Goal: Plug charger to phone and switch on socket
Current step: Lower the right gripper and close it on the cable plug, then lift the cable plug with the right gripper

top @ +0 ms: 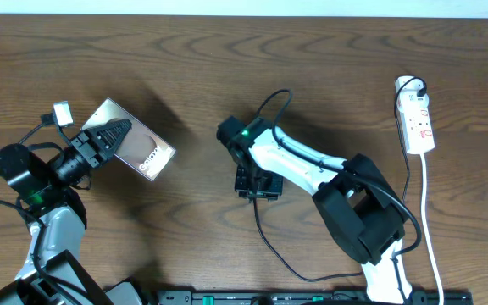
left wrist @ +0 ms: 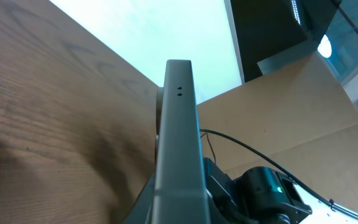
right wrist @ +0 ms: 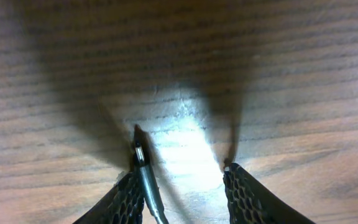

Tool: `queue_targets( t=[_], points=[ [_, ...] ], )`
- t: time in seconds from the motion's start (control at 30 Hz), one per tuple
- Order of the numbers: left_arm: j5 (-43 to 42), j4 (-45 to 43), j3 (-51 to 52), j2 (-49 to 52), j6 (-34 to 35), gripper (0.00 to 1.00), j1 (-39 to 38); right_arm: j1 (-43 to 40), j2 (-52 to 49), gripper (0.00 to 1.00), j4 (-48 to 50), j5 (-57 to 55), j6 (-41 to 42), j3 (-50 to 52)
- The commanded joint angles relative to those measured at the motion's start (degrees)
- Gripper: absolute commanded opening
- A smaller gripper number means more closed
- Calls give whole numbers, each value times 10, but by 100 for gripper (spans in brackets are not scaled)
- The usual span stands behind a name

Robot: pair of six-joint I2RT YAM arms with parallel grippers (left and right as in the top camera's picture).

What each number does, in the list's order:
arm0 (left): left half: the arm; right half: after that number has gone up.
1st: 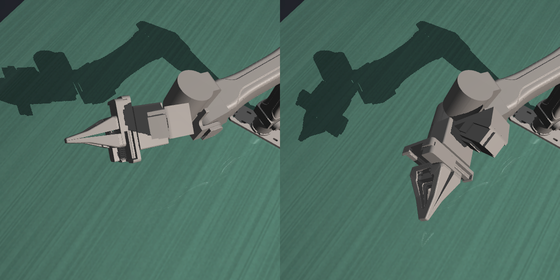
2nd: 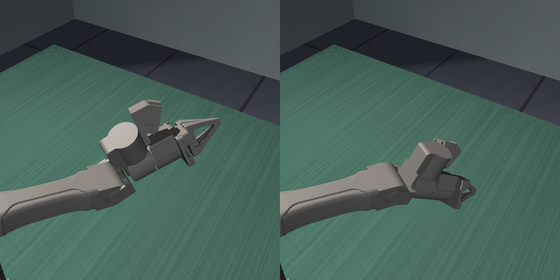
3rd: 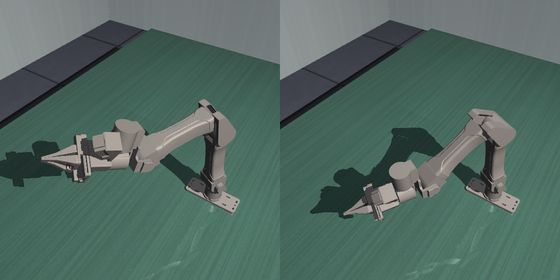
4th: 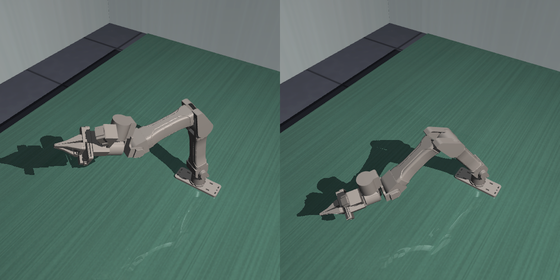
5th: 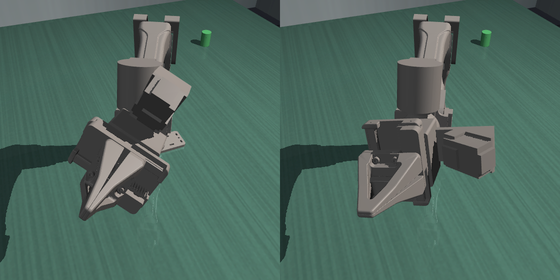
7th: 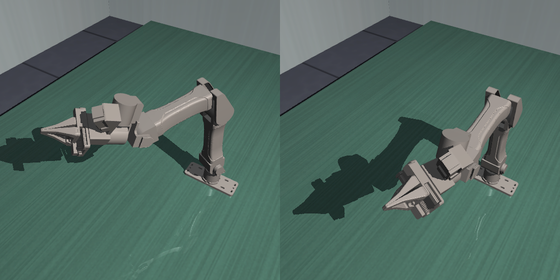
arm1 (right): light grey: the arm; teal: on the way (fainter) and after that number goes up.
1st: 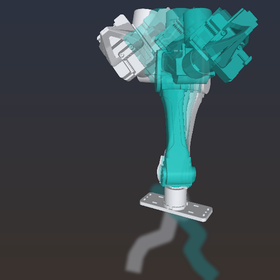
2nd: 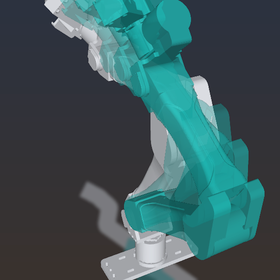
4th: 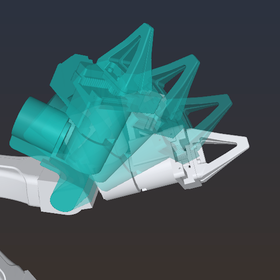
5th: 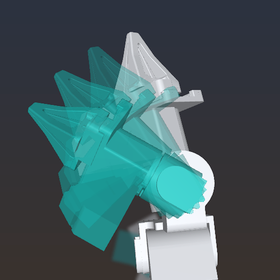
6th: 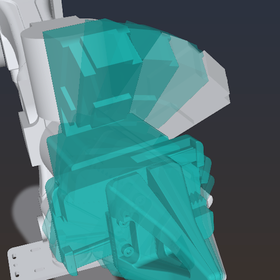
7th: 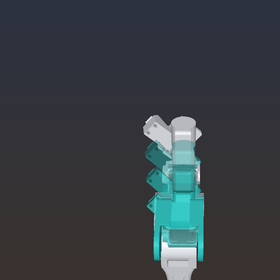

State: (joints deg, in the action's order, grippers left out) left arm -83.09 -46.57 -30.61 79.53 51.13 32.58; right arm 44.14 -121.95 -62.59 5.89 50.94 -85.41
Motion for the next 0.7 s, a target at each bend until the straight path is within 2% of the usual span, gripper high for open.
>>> queue_targets(
  t=[0.0,0.27,0.67],
  points=[
    [-14,-7,-6,-1,-5,8,3,7,-14,42,0,-16,13,7],
    [-14,-7,-6,-1,-5,7,3,7,-14,38,0,-17,14,7],
    [-14,-7,-6,-1,-5,7,3,7,-14,15,2,-19,16,7]
  ],
)
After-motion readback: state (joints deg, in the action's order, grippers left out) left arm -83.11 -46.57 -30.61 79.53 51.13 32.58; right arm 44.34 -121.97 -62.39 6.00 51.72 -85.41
